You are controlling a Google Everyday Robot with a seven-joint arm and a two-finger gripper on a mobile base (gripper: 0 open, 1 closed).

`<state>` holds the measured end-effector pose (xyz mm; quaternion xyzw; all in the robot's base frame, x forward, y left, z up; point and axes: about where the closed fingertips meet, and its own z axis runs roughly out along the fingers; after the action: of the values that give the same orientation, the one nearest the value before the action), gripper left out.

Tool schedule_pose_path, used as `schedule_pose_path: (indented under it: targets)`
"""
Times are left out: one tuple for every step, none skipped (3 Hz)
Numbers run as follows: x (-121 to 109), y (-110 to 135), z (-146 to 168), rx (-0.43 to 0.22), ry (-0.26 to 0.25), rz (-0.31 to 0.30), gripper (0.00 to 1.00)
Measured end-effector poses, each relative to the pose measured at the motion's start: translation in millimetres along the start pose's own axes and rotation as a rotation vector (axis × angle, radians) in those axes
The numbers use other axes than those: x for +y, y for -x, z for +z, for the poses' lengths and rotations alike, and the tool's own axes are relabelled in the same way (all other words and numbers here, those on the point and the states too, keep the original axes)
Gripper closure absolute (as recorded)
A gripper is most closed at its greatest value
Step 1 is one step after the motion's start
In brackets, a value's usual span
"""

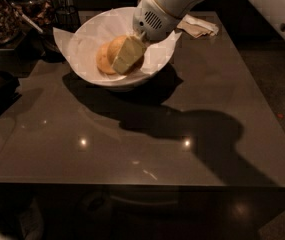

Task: Pick orange from white bowl

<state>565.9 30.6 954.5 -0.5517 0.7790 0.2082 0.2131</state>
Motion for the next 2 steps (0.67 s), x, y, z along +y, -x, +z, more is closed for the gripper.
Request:
schedule_pose_path:
  targets:
    - [31.8,-5.2,-17.2,-0.040,-0.035,-0.019,1.00]
    - [31.4,-6.1,-14.7,-0.027,-0.038,-0.012,1.00]
